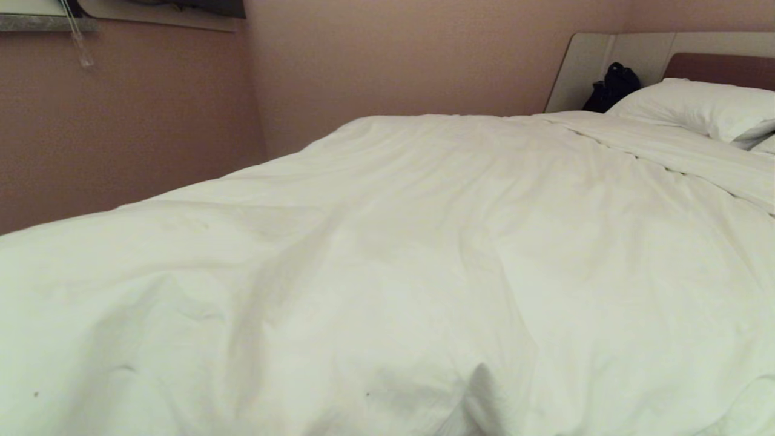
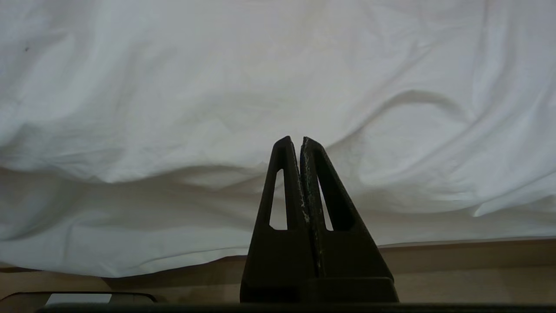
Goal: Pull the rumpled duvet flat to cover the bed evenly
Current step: Flatten the corners of the folded blanket
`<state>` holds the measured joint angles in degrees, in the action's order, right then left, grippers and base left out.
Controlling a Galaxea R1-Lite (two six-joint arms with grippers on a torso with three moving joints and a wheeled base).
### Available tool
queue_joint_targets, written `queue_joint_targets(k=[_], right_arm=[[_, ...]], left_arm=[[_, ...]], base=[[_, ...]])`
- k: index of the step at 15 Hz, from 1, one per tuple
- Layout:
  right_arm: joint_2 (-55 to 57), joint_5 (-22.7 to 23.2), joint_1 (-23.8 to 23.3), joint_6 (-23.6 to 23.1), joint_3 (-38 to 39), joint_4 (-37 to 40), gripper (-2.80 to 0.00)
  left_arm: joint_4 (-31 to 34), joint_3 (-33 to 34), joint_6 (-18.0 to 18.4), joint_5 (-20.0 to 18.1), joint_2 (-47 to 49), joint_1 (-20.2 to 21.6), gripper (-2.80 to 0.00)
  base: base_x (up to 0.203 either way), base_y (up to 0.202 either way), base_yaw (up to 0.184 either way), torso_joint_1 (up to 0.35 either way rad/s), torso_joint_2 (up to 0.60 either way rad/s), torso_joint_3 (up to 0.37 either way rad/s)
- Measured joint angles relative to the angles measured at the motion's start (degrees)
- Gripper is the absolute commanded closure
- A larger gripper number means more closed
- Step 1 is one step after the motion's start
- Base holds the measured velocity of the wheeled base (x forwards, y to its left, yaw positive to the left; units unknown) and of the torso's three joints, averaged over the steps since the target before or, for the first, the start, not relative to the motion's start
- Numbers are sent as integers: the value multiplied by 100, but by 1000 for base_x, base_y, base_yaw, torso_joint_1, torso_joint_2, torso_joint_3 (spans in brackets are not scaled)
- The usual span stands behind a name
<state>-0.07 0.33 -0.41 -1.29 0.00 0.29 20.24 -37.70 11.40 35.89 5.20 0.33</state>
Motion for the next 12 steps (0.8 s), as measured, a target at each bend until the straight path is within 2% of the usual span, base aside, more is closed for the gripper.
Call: queue_joint_targets(k=[3, 8, 9, 10, 12], right_arm=[[0, -2, 0, 0, 0, 0, 0], [0, 0, 0, -1, 0, 1, 0], [0, -1, 0, 0, 0, 1, 0], [0, -2, 0, 0, 0, 0, 0], [0, 0, 0, 0, 0, 4, 0]], left_arm=[[-5, 60, -2, -140, -46, 0, 0], [-26, 182, 3, -155, -76, 0, 0], [-29, 207, 1, -150, -80, 0, -134], [-30, 229, 4, -144, -85, 0, -280], [20, 268, 12, -47, -98, 7, -280]], base=[[0, 0, 0, 0, 0, 0], [0, 0, 0, 0, 0, 0], [0, 0, 0, 0, 0, 0], [0, 0, 0, 0, 0, 0], [0, 0, 0, 0, 0, 0]])
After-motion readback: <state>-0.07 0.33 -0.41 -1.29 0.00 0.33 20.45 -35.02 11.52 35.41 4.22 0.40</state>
